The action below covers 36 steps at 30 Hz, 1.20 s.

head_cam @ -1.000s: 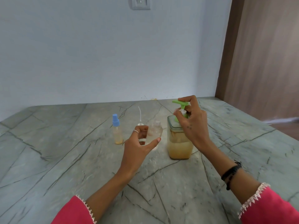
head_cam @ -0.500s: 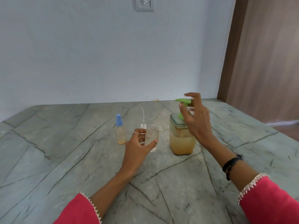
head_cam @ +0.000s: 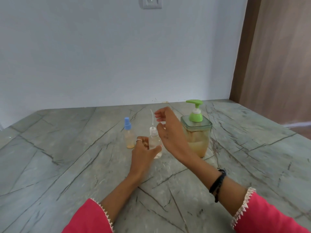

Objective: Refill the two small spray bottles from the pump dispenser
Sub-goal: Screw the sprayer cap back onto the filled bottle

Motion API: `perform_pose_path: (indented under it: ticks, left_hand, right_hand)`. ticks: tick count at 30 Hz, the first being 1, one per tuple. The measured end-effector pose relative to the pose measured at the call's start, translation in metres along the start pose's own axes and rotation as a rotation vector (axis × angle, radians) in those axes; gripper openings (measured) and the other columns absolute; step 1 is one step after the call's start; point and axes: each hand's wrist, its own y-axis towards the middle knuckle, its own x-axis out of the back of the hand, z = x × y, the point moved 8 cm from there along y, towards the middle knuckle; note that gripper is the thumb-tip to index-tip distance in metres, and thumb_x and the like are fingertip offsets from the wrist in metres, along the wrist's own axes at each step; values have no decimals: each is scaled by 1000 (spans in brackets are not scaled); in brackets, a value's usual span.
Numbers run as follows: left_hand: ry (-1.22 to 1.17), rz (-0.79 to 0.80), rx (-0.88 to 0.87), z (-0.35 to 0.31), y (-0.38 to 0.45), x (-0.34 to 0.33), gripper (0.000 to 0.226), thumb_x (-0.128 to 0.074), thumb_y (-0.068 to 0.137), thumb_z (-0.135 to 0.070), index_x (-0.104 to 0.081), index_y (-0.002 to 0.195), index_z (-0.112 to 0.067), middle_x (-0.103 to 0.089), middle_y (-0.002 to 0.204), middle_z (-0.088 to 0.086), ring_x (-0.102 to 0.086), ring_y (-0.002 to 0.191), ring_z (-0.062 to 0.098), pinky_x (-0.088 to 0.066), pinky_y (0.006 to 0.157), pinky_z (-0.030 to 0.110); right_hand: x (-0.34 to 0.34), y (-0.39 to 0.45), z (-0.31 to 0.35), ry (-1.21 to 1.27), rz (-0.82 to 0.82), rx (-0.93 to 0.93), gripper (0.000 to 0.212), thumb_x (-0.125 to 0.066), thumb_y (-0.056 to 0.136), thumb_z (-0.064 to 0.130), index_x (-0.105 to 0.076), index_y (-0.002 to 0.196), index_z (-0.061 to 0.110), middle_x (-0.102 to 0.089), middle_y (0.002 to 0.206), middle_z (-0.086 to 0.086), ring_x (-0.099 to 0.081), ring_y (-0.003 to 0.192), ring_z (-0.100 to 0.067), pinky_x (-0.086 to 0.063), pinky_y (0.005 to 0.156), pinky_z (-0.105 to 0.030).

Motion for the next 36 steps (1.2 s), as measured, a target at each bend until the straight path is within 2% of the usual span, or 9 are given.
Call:
perform_pose_path:
  ticks: [2, 4, 10, 16, 21, 24, 27, 33, 36]
  left_hand:
    - [-3, -8, 10, 2, 0, 1, 32, -75, 75, -23, -46, 90, -23, -62, 88, 0, -60, 77, 9, -49, 66, 19]
    - [4, -24, 25, 3, 1, 3, 35, -73, 75, -25, -46, 96, -20, -62, 94, 2, -61, 83, 13, -49, 73, 27]
    - [3, -38, 17, 0, -1, 3, 39, -71, 76, -23, -45, 103, -15, -58, 93, -2, -58, 84, 9, -47, 73, 26]
    - [5, -27, 31, 1, 1, 1, 35, -70, 77, -26, -43, 97, -18, -58, 90, -1, -59, 81, 9, -47, 70, 25]
    - [12, -21, 44, 5, 3, 0, 34, -70, 75, -22, -42, 93, -20, -59, 89, 0, -59, 80, 11, -48, 72, 28]
    - [5, -16, 41, 5, 3, 0, 34, -70, 75, -21, -40, 91, -23, -58, 87, -2, -60, 80, 11, -48, 69, 25]
    - [-6, -14, 34, 4, 3, 0, 36, -71, 76, -21, -41, 96, -21, -58, 90, -1, -59, 84, 14, -46, 69, 22]
    - [-16, -4, 31, 5, 3, -1, 36, -70, 77, -23, -41, 98, -18, -56, 94, 2, -57, 82, 12, -46, 74, 28]
    - [-38, -10, 29, 5, 3, -1, 36, -71, 76, -19, -42, 97, -16, -56, 91, 1, -55, 77, 11, -44, 69, 24]
  right_hand:
    - [-11, 0, -27, 55, -3, -200, 42, -41, 87, -11, -44, 124, 8, -48, 123, -8, -48, 108, -11, -39, 81, -5]
    - [-21, -2, -53, 139, -3, -392, 44, -38, 91, -9, -40, 130, 10, -43, 133, -8, -44, 118, -14, -36, 84, -10]
    - [-43, -7, -109, 283, -40, -822, 44, -31, 97, -4, -48, 134, 13, -48, 139, -7, -49, 114, -19, -38, 87, -23]
    - [-52, -1, -115, 218, -17, -699, 43, -57, 87, -5, -53, 127, 10, -57, 130, -10, -55, 117, -22, -42, 86, -21]
    - [-55, 3, -112, 211, -33, -577, 32, -67, 85, 3, -57, 115, 9, -66, 108, -10, -58, 81, -9, -45, 65, -8]
    - [-51, 3, -111, 170, -43, -533, 25, -67, 85, 7, -57, 107, 10, -64, 95, -5, -59, 82, -13, -44, 63, -10]
    - [-46, 7, -99, 153, -36, -461, 23, -61, 90, 10, -56, 113, 11, -60, 101, -3, -59, 91, -17, -46, 70, -14]
    - [-26, 9, -55, -24, 38, -285, 31, -48, 99, 20, -53, 129, 15, -41, 116, -3, -58, 104, -23, -49, 94, -42]
    - [-1, 3, -22, -138, 23, -152, 35, -55, 96, 20, -51, 130, 17, -48, 113, 2, -53, 92, -10, -47, 87, -25]
